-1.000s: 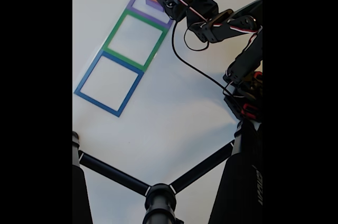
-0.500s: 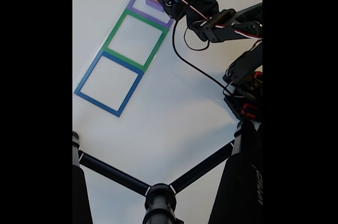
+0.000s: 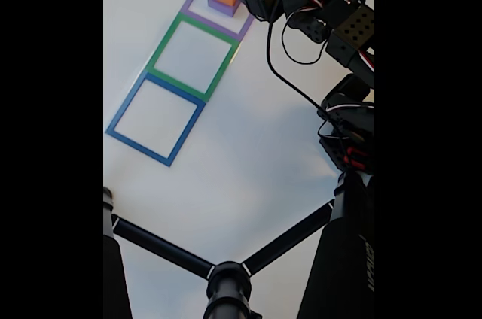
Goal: Tower of hanoi
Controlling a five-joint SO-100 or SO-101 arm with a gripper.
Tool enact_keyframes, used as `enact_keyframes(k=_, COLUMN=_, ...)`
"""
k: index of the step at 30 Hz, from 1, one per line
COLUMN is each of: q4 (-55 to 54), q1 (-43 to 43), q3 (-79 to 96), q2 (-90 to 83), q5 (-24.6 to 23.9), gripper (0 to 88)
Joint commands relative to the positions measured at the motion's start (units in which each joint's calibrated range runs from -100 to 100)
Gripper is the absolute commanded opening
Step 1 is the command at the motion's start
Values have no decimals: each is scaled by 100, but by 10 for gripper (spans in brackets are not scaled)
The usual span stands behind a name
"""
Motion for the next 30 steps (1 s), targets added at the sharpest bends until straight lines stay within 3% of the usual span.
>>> enact_keyframes(k=1, q4=1743, q1=-114, q3=-1311, q2=-529, q5=0, gripper=20)
enact_keyframes(k=5, q4=2747, q1=-421, q3=-2084, q2=-634, q5=0, gripper=21)
enact_keyframes(k=16, q4=4002, q1=-1830, q3=-3384, q2=-391, q5=0, gripper=19)
enact_keyframes(k=22, q4=4172, q1=-2310, q3=-3584, q2=-133, q5=0, gripper=19)
enact_keyframes(k=30, q4=3824, q1=-2291, q3=-2920, q2=-28, q5=0, gripper=21)
